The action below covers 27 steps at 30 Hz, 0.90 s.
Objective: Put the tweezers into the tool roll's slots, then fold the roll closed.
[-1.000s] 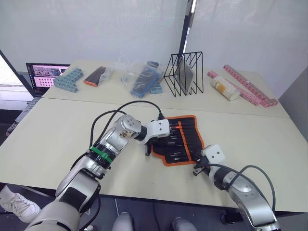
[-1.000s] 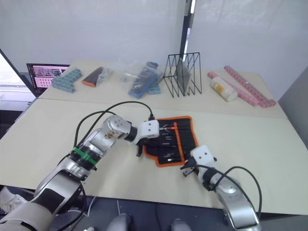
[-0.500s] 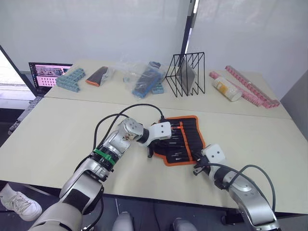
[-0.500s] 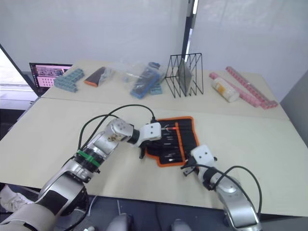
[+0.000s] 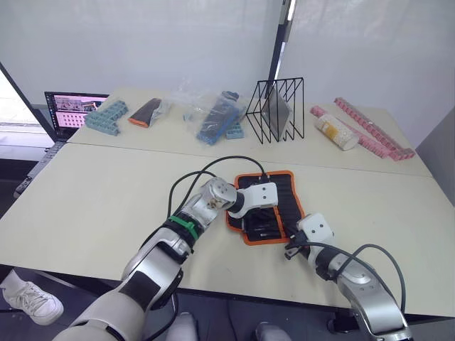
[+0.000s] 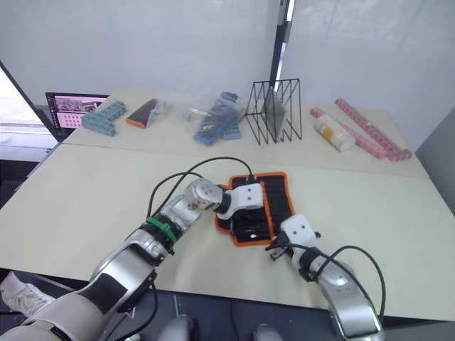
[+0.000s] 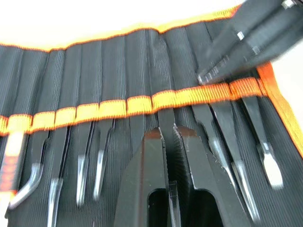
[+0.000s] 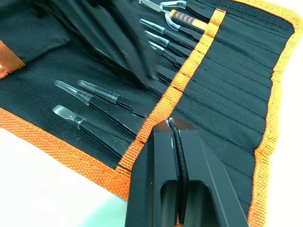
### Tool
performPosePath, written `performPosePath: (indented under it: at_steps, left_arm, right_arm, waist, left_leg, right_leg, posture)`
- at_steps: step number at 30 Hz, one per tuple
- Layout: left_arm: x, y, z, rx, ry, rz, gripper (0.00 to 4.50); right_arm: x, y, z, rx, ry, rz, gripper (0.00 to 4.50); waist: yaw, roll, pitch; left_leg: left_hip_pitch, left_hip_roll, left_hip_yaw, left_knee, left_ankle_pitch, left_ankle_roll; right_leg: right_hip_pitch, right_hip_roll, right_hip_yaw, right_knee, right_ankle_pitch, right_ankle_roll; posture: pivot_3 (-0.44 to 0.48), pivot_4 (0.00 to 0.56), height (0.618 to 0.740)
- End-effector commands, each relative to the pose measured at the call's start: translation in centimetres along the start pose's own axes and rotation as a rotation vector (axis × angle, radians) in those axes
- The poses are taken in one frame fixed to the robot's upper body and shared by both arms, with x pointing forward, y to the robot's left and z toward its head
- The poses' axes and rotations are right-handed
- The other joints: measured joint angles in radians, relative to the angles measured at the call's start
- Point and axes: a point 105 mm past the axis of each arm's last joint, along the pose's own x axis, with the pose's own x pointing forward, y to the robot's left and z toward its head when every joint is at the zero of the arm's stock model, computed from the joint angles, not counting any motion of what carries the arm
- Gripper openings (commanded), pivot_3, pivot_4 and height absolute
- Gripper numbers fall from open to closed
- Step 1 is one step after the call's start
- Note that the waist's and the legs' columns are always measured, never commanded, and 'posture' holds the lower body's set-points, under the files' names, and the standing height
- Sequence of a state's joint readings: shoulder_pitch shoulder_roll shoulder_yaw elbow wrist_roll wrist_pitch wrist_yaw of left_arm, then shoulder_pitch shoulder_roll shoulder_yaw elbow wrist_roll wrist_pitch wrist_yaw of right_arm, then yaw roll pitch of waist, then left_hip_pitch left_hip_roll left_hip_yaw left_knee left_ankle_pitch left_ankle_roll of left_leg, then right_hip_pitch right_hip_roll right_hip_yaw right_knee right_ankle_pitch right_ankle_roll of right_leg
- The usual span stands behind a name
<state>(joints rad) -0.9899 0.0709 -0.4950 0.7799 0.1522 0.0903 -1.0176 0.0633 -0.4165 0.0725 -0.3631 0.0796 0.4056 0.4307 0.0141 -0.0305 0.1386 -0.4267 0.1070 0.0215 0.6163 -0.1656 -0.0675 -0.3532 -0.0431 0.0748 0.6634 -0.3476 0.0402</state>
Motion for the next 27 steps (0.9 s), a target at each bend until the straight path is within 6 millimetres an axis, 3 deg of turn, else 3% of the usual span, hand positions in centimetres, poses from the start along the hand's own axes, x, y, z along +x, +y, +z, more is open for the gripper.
performPosePath:
  at_steps: [1, 6, 10, 23, 27]
  left_arm:
    - [1.0, 0.6, 1.3, 0.035, -0.016, 0.035, 0.03]
    - [2.0, 0.4, 1.3, 0.035, 0.010, 0.018, 0.03]
    - [1.6, -0.2, 0.7, 0.086, 0.045, -0.040, 0.03]
    - [-4.7, 2.4, 0.6, -0.019, 0.000, 0.058, 4.40]
    - [-7.6, 3.5, 0.1, -0.067, -0.020, 0.148, 4.46]
  right_arm:
    - [0.0, 1.4, -1.5, 0.031, 0.060, 0.044, 0.00]
    - [0.0, 1.5, -1.6, 0.035, 0.061, 0.040, 0.00]
    - [0.1, 1.3, -1.4, 0.035, 0.058, 0.034, 0.00]
    - [0.6, 0.9, -1.4, 0.020, 0.058, 0.055, 0.00]
    - [0.8, 0.4, -1.3, 0.010, 0.051, 0.054, 0.00]
  waist:
    - [0.001, 0.000, 0.000]
    - [0.008, 0.000, 0.000]
    - [0.005, 0.000, 0.000]
    - [-0.015, 0.001, 0.000]
    - [-0.018, 0.001, 0.000]
  left_leg:
    - [0.000, 0.000, 0.000, 0.000, 0.000, 0.000]
    - [-0.001, -0.004, -0.004, 0.001, 0.002, 0.002]
    - [-0.001, -0.004, -0.005, 0.002, 0.002, 0.002]
    - [-0.004, -0.004, -0.007, 0.000, 0.002, 0.002]
    - [-0.003, -0.004, -0.008, 0.000, 0.003, 0.002]
  right_leg:
    - [0.000, 0.000, 0.000, 0.000, 0.000, 0.000]
    - [0.003, -0.001, 0.001, 0.000, -0.001, 0.001]
    - [0.003, -0.001, 0.001, 0.000, -0.001, 0.002]
    - [0.001, 0.001, 0.001, 0.001, -0.001, 0.002]
    - [0.001, 0.001, 0.001, 0.001, -0.001, 0.002]
  posture:
    - [0.000, 0.150, 0.713]
    - [0.000, 0.150, 0.713]
    - [0.000, 0.150, 0.713]
    - [0.000, 0.150, 0.713]
    - [0.000, 0.150, 0.713]
